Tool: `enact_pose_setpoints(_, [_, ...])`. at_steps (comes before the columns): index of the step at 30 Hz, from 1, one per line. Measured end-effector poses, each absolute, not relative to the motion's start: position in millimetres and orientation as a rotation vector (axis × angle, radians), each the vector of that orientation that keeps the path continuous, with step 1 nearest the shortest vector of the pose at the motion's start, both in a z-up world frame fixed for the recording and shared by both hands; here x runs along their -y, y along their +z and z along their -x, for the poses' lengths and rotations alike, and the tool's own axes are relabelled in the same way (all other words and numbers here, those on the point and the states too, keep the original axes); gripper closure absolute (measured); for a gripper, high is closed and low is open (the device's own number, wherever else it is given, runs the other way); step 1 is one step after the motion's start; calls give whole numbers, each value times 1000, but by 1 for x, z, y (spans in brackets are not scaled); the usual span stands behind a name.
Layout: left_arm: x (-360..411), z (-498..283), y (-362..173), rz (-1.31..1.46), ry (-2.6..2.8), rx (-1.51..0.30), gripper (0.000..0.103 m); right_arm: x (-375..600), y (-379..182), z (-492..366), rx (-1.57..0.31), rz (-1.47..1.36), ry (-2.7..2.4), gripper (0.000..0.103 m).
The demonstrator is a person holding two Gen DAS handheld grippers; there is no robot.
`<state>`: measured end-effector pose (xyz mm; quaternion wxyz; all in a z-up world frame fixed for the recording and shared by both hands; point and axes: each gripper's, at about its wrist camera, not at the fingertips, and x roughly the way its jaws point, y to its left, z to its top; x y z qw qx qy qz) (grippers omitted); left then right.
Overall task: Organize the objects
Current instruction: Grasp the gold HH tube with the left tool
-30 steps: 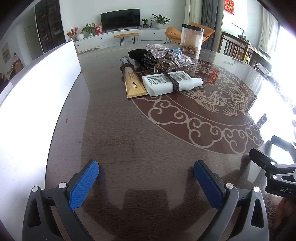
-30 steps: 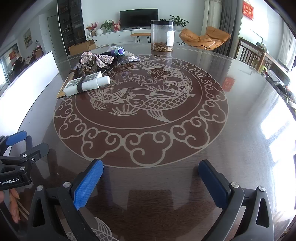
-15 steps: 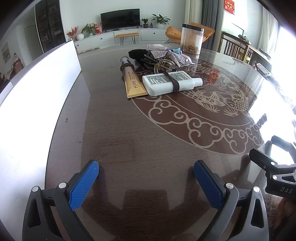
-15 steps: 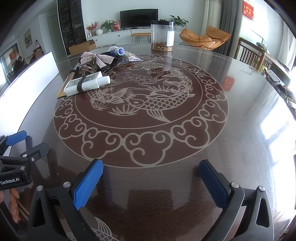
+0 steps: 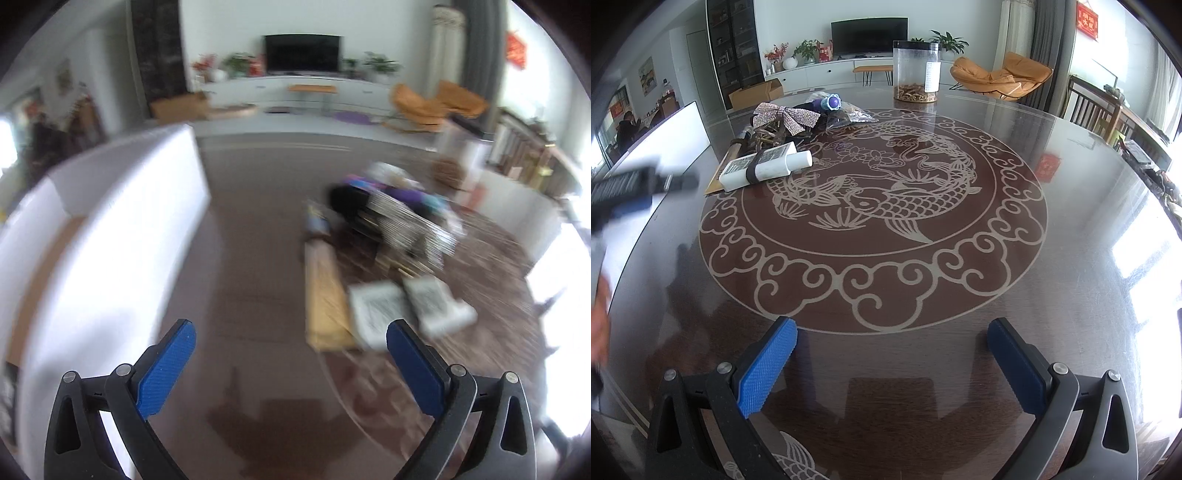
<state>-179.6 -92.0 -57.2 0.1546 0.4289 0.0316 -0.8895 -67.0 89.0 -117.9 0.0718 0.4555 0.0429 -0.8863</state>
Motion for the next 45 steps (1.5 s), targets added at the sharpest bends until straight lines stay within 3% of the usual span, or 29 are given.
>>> enact_pose_setpoints(4, [95, 223, -80, -1277, -2441, -14, 0, -89, -118, 67, -129, -1369, -2664, 0])
enact_pose_setpoints(10, [66, 234, -98, -1400, -2538, -93, 0, -88, -118, 68, -131, -1367, -2659, 0])
enact_pose_setpoints(15, [8, 208, -95, -1466, -2708, 159, 0, -88, -118, 67, -133, -1367, -2658, 0])
enact_pose_setpoints(22, [68, 198, -72, -1388, -2674, -170, 0, -87, -118, 67, -135, -1365, -2656, 0])
enact_pose_setpoints(29, [124, 234, -94, -1476, -2563, -244, 0, -87, -118, 67, -135, -1365, -2656, 0])
enact_pose_setpoints(37, [145, 268, -94, -1428, -2553, -529, 0, -87, -118, 67, -135, -1365, -2656, 0])
enact_pose_setpoints(42, [135, 281, -104, -1414, -2487, -399, 1, -87, -118, 68, -135, -1365, -2656, 0])
enact_pose_setpoints(44, [129, 278, -103, -1371, -2477, -304, 26, -88, -118, 68, -135, -1365, -2656, 0])
enact_pose_setpoints(45, [125, 274, -101, -1357, -2493, -259, 49, -87, -118, 68, -135, -1365, -2656, 0])
